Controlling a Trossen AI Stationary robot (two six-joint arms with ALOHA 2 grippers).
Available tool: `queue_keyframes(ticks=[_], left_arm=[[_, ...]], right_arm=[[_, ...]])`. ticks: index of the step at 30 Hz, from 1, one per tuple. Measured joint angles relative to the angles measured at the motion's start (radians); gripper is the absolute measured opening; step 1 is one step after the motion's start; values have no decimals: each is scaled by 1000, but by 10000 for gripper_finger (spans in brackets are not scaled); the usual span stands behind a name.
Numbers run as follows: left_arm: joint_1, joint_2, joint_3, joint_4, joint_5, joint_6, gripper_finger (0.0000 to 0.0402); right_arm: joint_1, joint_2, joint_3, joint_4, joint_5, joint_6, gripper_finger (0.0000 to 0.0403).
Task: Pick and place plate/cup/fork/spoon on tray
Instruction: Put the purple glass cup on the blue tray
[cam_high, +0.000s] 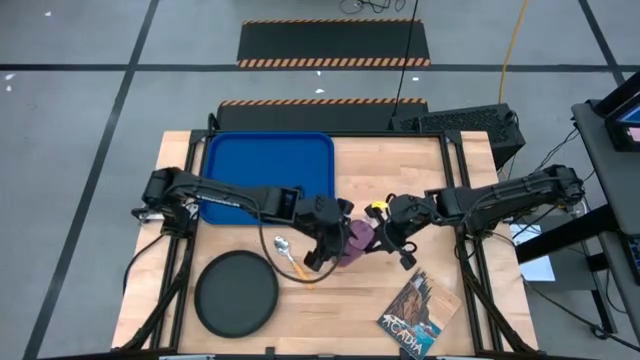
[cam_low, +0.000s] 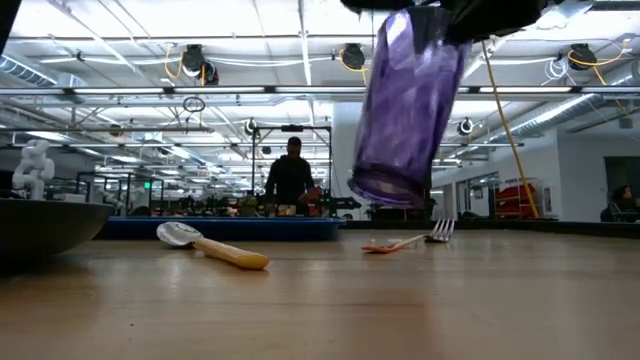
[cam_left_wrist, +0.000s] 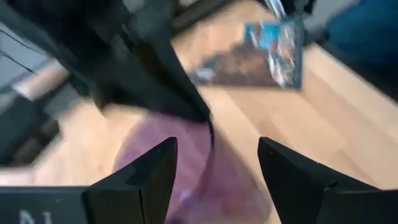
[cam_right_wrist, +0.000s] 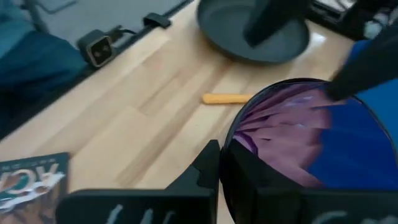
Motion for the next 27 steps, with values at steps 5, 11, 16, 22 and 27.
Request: queue_keyframes(ticks=[5, 11, 16, 22, 27], left_arm=[[5, -3, -1, -16, 13, 37, 197], [2, 0, -1, -82, 14, 41, 157], [3, -1, -1, -95, -19, 45, 156], [2, -1, -1, -90, -20, 114, 175], [3, -1, 18, -87, -5, 189, 181]], right_arm=[[-6, 1, -45, 50, -40, -2, 6], [-17, 1, -58, 85, -43, -10, 6], [-19, 1, -58, 81, -44, -26, 6], [-19, 1, -63, 87, -117, -39, 6], [-19, 12, -63, 110, -173, -49, 6]])
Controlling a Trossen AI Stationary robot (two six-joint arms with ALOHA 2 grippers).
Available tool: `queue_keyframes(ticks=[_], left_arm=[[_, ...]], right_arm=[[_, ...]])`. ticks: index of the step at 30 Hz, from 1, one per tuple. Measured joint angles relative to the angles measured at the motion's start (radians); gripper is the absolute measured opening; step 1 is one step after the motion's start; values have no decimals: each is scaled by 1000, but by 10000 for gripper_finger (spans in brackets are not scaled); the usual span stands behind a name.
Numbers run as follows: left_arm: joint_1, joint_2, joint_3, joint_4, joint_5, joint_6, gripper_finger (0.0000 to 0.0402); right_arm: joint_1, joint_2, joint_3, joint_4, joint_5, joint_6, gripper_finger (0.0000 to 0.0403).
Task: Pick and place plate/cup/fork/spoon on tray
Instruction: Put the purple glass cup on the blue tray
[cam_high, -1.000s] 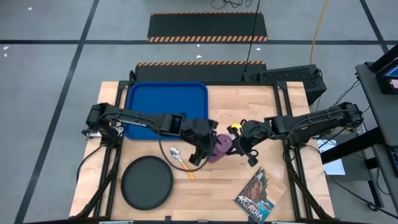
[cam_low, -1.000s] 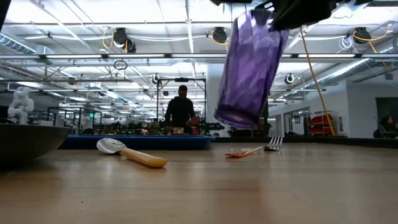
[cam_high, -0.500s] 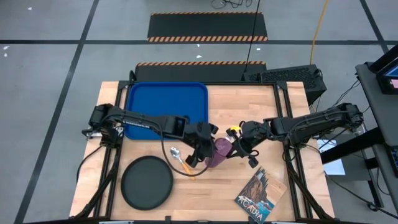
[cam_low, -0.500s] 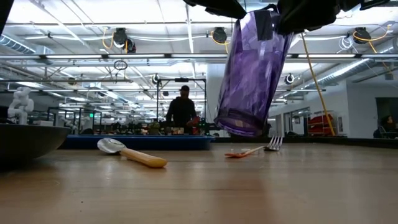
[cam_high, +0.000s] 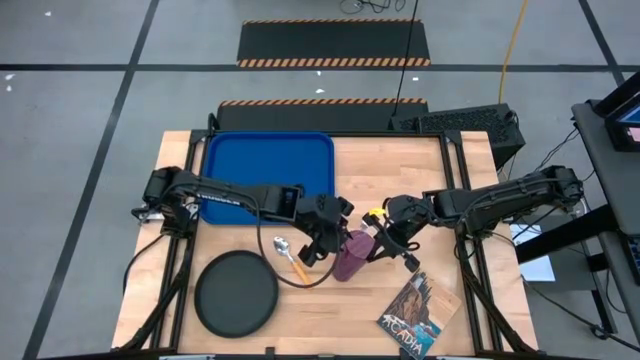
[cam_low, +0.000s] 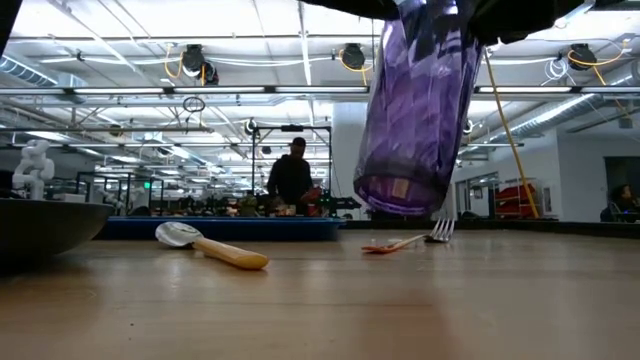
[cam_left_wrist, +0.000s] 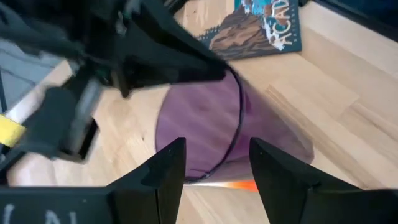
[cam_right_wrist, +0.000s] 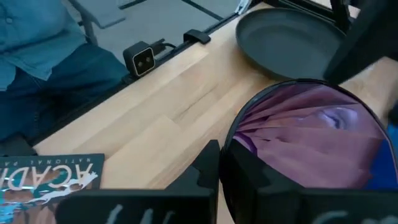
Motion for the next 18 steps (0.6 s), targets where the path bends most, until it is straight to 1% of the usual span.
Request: queue_keyframes(ticks=[7, 10, 14, 18], left_arm=[[11, 0, 0, -47, 64, 76, 182], [11, 0, 0, -54, 62, 107, 182], [8, 0, 0, -60, 45, 155, 182], [5, 0, 0, -65, 38, 209, 182]], right_arm=[[0, 0, 0, -3, -1, -7, 6], [0, 0, 0, -1, -48, -8, 6], [0, 0, 0, -1, -58, -9, 6], [0, 0, -1, 0, -104, -40, 6]])
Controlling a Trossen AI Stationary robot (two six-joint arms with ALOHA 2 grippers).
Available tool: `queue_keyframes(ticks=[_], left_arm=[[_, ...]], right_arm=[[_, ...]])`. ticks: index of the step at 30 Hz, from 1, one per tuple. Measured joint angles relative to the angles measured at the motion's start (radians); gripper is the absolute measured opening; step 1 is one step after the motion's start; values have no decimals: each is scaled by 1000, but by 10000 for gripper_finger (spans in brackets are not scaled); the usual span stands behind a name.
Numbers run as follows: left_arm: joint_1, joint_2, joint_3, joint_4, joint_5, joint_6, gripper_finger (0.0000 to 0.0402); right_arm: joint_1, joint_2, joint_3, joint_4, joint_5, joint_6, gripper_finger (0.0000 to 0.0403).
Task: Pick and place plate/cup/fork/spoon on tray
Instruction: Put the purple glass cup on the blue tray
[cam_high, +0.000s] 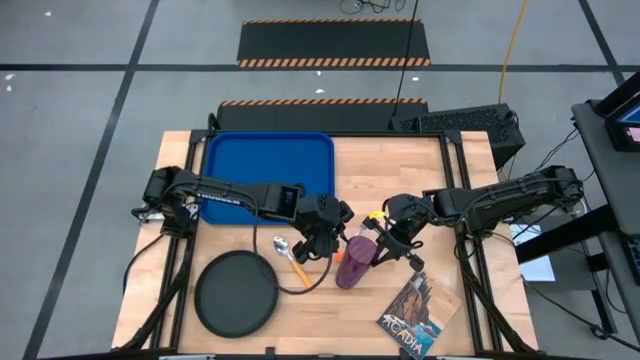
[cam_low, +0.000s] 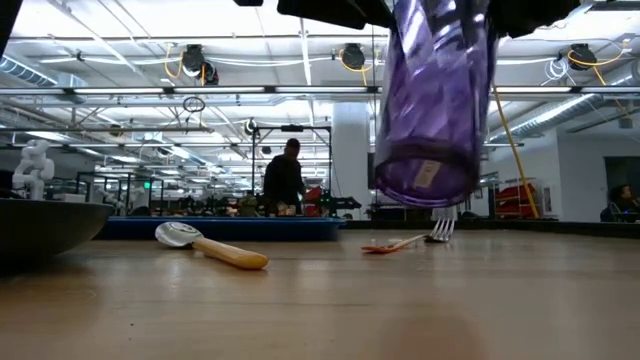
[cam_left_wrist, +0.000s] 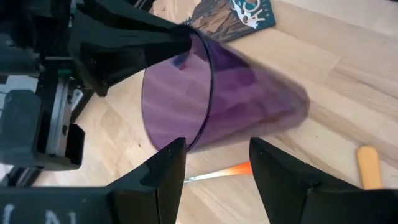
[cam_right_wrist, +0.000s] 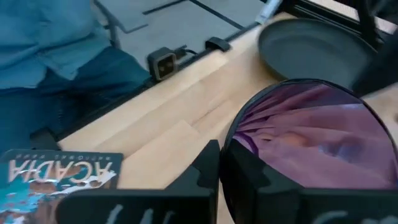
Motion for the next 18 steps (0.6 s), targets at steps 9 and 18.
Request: queue_keyframes(ticks=[9, 18], left_arm=[[-2, 0, -21, 32, 7, 36, 182], [0, 0, -44, 52, 7, 42, 181]], right_arm=[[0, 0, -83, 143, 2, -66, 7], [0, 0, -122, 136, 150, -122, 7]])
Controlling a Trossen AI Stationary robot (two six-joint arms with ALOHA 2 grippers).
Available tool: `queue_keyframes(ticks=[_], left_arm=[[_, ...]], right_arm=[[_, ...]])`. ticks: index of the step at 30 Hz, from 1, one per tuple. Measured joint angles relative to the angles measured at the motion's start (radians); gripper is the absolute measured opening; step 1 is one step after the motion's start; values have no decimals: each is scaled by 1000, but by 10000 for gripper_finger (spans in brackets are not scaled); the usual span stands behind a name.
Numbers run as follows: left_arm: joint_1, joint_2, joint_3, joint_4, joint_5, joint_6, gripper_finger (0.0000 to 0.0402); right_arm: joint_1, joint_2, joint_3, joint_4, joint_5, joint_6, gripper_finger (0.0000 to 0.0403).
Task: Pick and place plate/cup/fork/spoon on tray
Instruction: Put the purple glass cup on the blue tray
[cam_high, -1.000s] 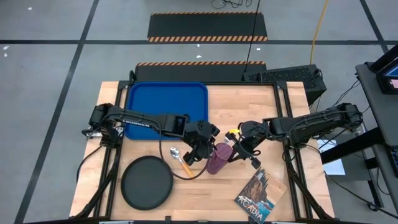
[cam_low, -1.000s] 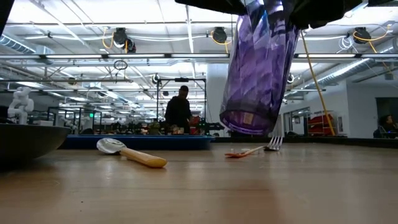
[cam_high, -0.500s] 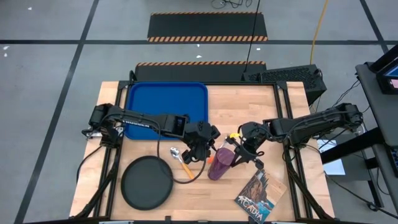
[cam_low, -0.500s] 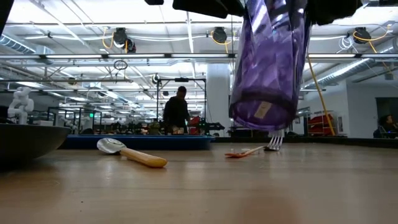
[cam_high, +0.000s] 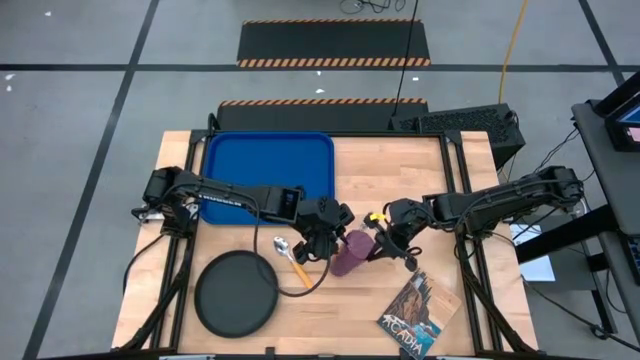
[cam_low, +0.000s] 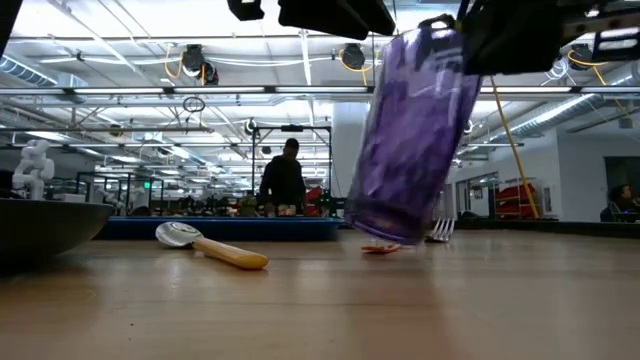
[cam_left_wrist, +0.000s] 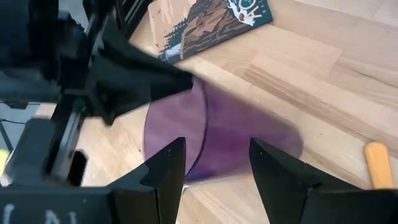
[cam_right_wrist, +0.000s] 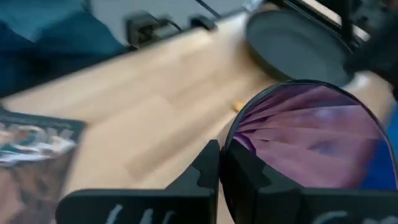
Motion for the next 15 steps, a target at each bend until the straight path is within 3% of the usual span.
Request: queue_keyframes(ticks=[3, 8, 15], left_arm=[[-2, 0, 0, 3, 0, 2, 181], [-2, 3, 0, 7, -35, -5, 181], [3, 36, 0, 6, -114, -38, 181]], right_arm=[[0, 0, 0, 8, 93, -13, 7], [0, 0, 0, 12, 124, -85, 7], [2, 0, 0, 4, 253, -99, 7]])
